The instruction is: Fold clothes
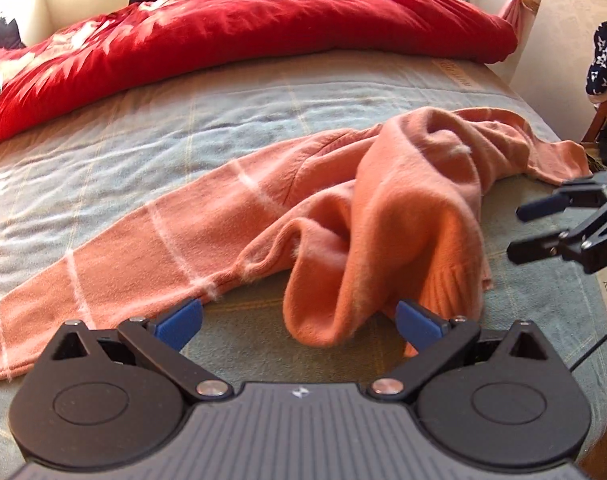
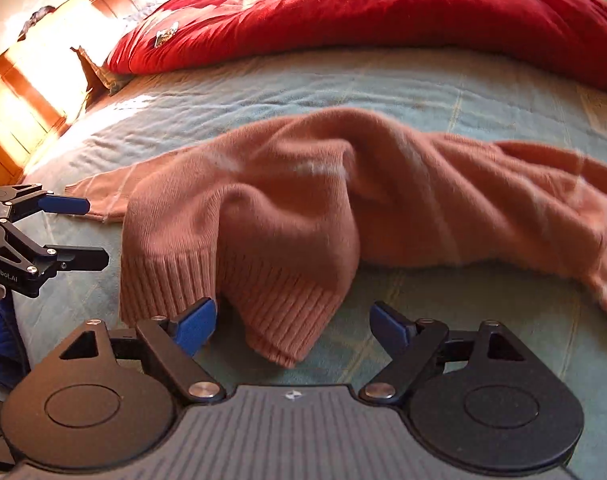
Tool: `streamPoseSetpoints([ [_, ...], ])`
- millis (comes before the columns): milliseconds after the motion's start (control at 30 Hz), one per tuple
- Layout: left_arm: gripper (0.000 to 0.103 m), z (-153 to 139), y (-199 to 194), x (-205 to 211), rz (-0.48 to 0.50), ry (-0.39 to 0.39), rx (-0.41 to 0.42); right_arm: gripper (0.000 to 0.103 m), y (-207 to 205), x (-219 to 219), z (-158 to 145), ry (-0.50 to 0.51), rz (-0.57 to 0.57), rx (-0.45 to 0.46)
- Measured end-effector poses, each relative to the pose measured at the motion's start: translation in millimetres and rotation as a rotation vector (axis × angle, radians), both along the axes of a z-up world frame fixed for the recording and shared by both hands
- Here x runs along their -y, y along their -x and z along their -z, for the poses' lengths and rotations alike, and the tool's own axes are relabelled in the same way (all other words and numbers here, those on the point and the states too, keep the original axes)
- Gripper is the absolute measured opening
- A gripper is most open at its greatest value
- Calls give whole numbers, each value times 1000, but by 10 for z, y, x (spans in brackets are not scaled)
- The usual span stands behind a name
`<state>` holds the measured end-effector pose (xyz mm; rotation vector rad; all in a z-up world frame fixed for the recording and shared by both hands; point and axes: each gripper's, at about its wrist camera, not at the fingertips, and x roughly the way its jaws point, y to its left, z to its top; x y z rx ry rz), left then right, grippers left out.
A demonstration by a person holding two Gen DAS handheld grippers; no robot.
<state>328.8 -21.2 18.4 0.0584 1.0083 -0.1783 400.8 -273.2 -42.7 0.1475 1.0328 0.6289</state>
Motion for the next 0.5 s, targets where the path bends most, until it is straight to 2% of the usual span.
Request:
streamPoseSetpoints([
  [167,102,-104,-50,308,73,-6,43,70,122,192,354,-108,80,-105],
  [267,102,-136,-56,450,108,-28,56,64,29,181,525,-220,125,-140],
  [300,102,-142,-57,487,114,-34,57,56,8,182,564,-258,139,-152],
  [367,102,-156,-65,536,124,-48,62,44,32,205,556,-271,151,-169],
  [400,102,-162,-70,557,130,-54,64,33,46,218,549,-277,155,-177],
  [433,102,-169,-75,579,135,-61,67,27,86,249,512,-280,149,-179],
  [500,102,-179,-92,616,142,-72,72,19,191,296,409,-280,133,-174],
])
